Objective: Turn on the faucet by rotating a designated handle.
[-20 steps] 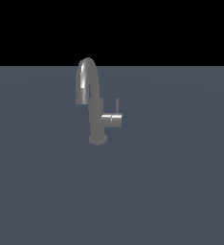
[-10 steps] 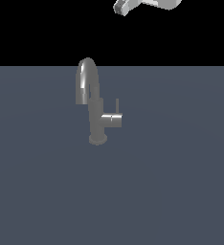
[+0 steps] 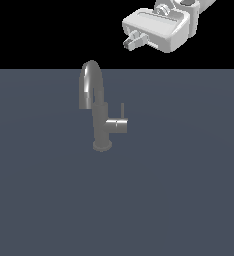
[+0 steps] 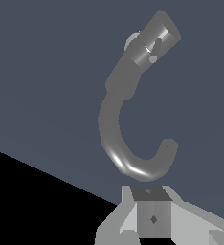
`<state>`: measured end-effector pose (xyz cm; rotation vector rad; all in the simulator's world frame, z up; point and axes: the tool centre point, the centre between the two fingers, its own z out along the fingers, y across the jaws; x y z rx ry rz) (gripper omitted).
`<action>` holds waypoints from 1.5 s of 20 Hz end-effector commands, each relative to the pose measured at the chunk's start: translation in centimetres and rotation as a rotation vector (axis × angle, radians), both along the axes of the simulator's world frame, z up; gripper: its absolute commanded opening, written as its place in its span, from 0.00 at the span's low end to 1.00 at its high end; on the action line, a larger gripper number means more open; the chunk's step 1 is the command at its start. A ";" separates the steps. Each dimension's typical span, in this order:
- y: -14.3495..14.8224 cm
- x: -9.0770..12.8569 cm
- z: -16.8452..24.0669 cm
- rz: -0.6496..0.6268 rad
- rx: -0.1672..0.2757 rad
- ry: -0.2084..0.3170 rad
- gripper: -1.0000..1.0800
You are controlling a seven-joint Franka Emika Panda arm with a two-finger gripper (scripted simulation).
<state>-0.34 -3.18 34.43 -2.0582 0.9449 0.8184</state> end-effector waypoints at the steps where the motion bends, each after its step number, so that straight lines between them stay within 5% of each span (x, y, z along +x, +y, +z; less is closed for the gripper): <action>1: -0.3 1.1 -1.8 -0.050 0.056 0.049 0.00; 17: -0.1 5.4 -14.2 -0.368 0.408 0.368 0.00; 23: 0.5 5.8 -17.1 -0.438 0.484 0.438 0.00; 30: 0.9 5.9 -18.4 -0.468 0.519 0.469 0.00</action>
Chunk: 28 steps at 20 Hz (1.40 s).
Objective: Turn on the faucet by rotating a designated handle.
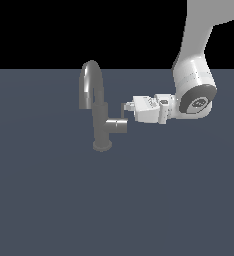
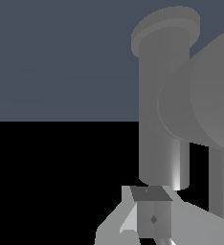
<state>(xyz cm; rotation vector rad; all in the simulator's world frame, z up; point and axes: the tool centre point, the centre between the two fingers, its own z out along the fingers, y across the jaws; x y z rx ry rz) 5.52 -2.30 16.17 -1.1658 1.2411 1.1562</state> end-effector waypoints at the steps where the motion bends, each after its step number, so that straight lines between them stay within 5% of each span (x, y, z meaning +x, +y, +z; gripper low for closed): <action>1: 0.1 0.0 -0.1 -0.004 0.005 0.003 0.00; 28: 0.6 -5.7 0.2 -0.007 0.003 0.000 0.00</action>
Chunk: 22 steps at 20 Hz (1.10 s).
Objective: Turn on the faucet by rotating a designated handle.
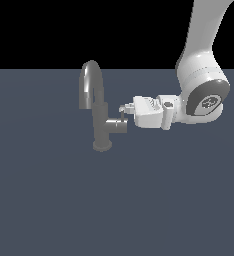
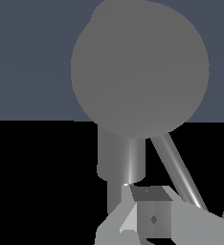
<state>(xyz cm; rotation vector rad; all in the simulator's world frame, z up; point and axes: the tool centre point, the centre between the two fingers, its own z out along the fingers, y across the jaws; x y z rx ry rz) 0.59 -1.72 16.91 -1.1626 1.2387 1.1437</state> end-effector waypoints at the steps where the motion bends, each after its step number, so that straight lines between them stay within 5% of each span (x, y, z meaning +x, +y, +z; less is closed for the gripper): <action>1: 0.0 -1.1 -0.7 0.002 0.003 0.008 0.00; 10: 0.2 -4.7 -2.7 0.004 0.005 0.011 0.00; 12: 0.3 -3.5 -1.6 0.003 0.001 -0.014 0.00; 22: 0.3 -5.8 -7.8 0.005 0.005 0.009 0.00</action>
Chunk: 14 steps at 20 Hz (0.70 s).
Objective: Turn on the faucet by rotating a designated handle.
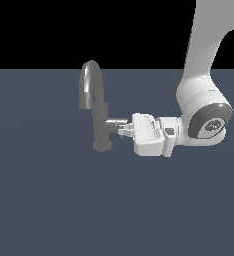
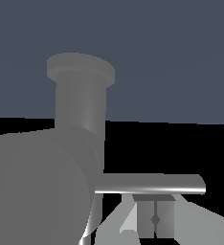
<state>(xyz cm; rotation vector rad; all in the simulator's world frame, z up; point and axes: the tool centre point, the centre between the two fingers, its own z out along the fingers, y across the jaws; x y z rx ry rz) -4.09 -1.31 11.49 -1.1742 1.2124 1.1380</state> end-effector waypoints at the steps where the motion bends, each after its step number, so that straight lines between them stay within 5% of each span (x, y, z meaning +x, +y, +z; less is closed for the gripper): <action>1: -0.1 -1.3 -2.9 -0.005 -0.002 0.034 0.00; 3: 0.0 -0.1 -0.6 0.001 0.002 -0.006 0.00; 14: -0.2 1.2 -4.7 -0.002 -0.001 0.018 0.00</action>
